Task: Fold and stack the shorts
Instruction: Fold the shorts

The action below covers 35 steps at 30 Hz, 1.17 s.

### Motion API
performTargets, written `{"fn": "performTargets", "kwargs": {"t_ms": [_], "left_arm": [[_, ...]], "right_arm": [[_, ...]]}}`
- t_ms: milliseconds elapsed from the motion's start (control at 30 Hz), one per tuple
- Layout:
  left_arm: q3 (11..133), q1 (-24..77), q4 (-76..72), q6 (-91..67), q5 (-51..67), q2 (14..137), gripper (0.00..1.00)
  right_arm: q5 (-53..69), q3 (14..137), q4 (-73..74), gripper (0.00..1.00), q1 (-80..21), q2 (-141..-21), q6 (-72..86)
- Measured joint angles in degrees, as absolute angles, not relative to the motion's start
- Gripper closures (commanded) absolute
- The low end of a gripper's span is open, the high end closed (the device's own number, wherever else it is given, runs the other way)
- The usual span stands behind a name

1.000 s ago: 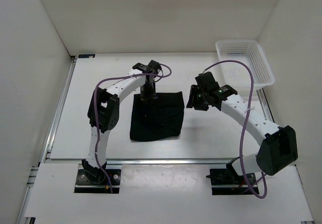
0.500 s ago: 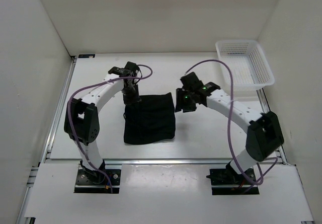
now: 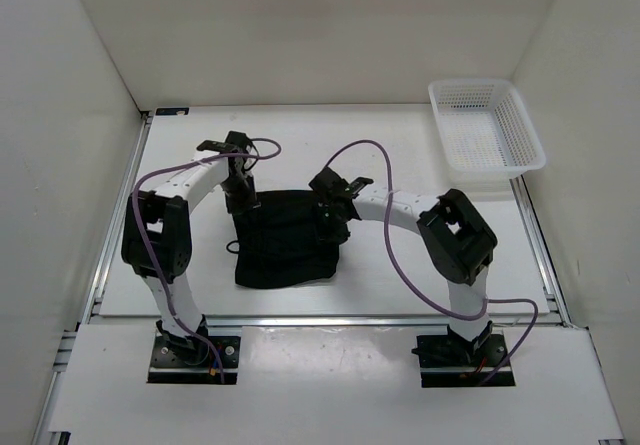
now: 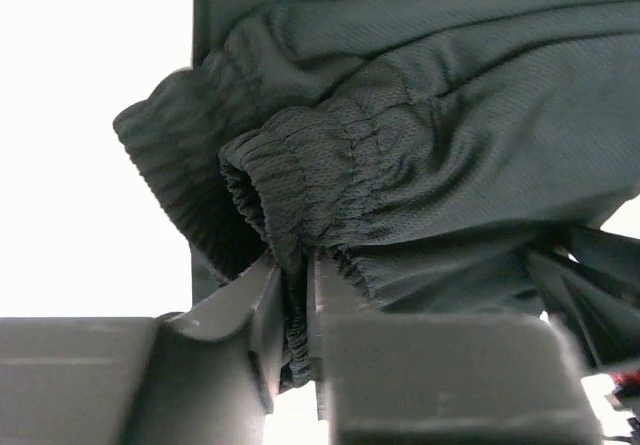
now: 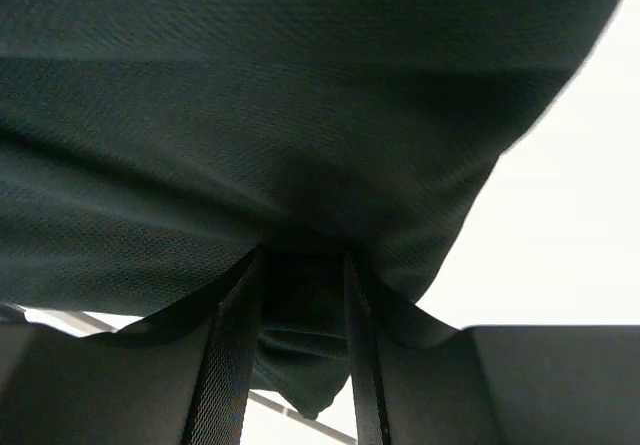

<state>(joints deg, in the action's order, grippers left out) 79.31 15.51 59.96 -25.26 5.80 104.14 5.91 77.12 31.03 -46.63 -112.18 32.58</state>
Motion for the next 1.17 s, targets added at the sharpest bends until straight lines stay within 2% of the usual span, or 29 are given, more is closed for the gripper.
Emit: {"fn": "performTargets", "kwargs": {"t_ms": [67, 100, 133, 200, 233, 267, 300, 367, 400, 567, 733, 1000, 1167], "left_arm": [[78.4, 14.1, 59.2, -24.9, 6.2, 105.2, 0.67], [78.2, 13.5, 59.0, -24.8, 6.5, 105.9, 0.54], [78.1, 13.0, 58.7, -24.5, 6.6, 106.7, 0.53], [78.0, 12.4, 58.2, -24.1, 6.8, 107.7, 0.25], [78.0, 12.2, 58.0, -24.3, 6.9, 107.9, 0.22], [78.1, 12.1, 58.1, -23.9, 7.0, 107.9, 0.15], [78.4, 12.1, 58.5, -23.8, 7.0, 107.7, 0.09], [79.5, 12.0, 59.4, -23.4, 7.0, 107.3, 0.03], [80.3, 11.8, 60.0, -23.3, 7.0, 106.7, 0.03], [86.7, 11.6, 63.2, -23.1, 6.9, 100.9, 0.03], [89.6, 11.4, 63.8, -23.1, 5.8, 90.0, 0.04], [76.4, 10.3, 59.6, -28.7, -2.2, 60.7, 0.04], [71.4, 10.2, 59.3, -32.9, -6.8, 50.3, 0.04]], "right_arm": [[4.9, 77.3, 30.3, 0.58, -47.2, -112.2, 33.1], [4.4, 77.3, 30.1, 0.58, -47.4, -112.2, 33.4], [3.8, 77.3, 29.9, 0.57, -47.7, -112.2, 33.7], [2.7, 77.3, 29.9, 0.5, -48.0, -112.0, 34.3], [1.9, 77.1, 29.8, 0.47, -48.2, -111.6, 34.4], [1.1, 76.9, 29.9, 0.43, -48.4, -110.9, 34.6], [0.0, 76.5, 30.0, 0.31, -48.6, -109.9, 34.7], [-2.0, 75.8, 30.7, 0.22, -48.7, -106.7, 34.8], [-3.5, 75.4, 31.0, 0.18, -48.7, -104.0, 34.6], [-11.6, 75.2, 33.3, 0.13, -48.4, -89.2, 34.5], [-22.0, 73.1, 37.3, 0.06, -44.6, -74.3, 36.0], [-37.5, 65.3, 51.9, 0.04, -36.4, -58.2, 38.4], [-40.8, 60.0, 57.5, 0.04, -36.0, -49.8, 40.3]]}}
